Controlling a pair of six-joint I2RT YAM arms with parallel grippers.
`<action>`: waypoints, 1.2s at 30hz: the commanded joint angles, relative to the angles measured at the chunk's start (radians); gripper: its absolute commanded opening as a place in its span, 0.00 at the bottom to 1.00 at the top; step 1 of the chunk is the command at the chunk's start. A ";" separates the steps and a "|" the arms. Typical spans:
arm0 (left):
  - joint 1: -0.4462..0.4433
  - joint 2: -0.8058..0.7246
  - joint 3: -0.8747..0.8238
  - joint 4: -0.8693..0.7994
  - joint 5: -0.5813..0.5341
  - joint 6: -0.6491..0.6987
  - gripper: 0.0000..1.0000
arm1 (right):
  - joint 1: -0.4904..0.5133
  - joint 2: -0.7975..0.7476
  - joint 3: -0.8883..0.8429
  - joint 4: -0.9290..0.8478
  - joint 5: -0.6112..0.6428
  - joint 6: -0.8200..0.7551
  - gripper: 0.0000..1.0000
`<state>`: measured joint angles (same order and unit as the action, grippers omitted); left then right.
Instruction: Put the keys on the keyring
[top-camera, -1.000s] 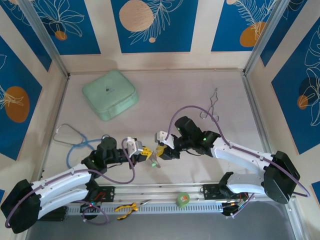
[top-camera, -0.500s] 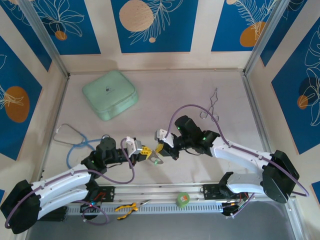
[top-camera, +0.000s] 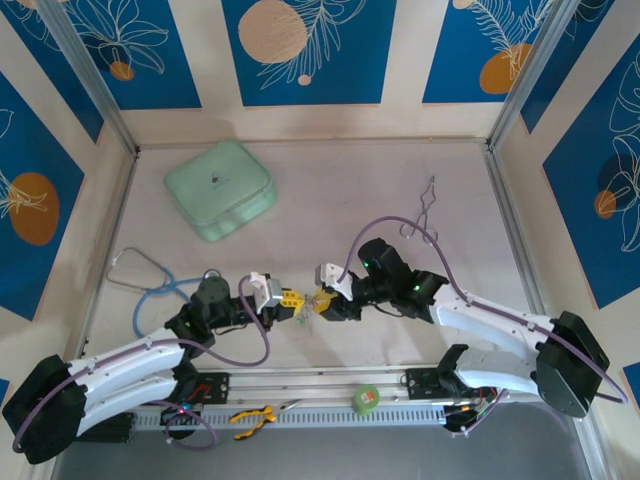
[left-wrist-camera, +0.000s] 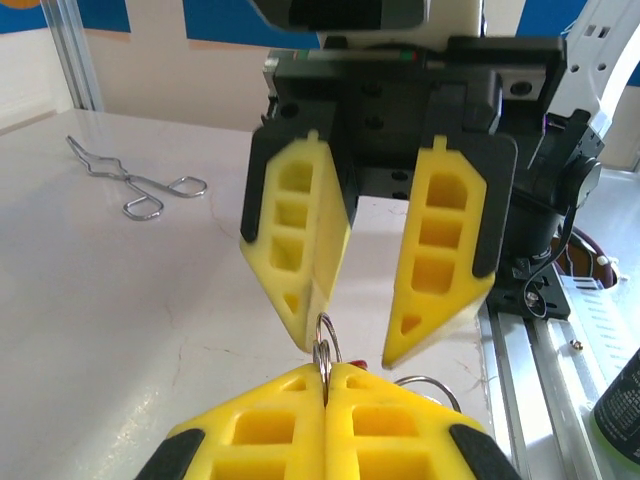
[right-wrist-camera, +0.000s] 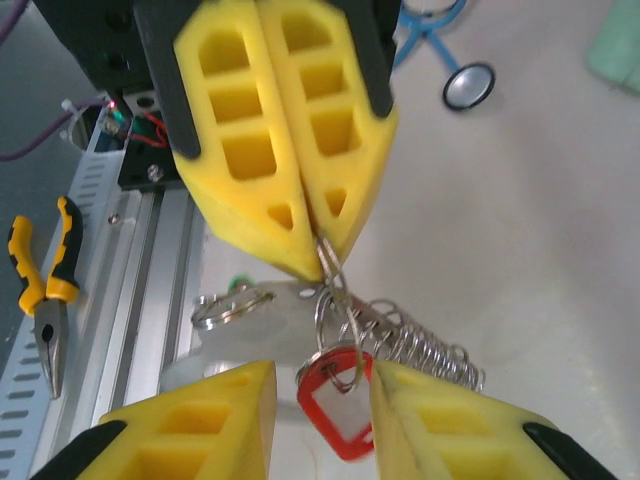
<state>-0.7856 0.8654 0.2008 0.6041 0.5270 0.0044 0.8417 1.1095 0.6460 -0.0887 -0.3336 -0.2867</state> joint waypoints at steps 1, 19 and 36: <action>-0.003 -0.003 -0.004 0.066 0.031 -0.014 0.00 | -0.006 -0.011 -0.008 0.034 -0.039 -0.011 0.31; -0.004 0.006 -0.001 0.063 0.039 -0.009 0.00 | -0.019 -0.020 -0.018 0.018 -0.030 0.007 0.09; -0.004 0.007 0.003 0.085 0.043 -0.011 0.00 | -0.020 0.109 0.061 -0.091 -0.074 0.018 0.08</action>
<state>-0.7856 0.8806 0.1970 0.6067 0.5465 -0.0025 0.8265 1.2087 0.6857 -0.1196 -0.3935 -0.2783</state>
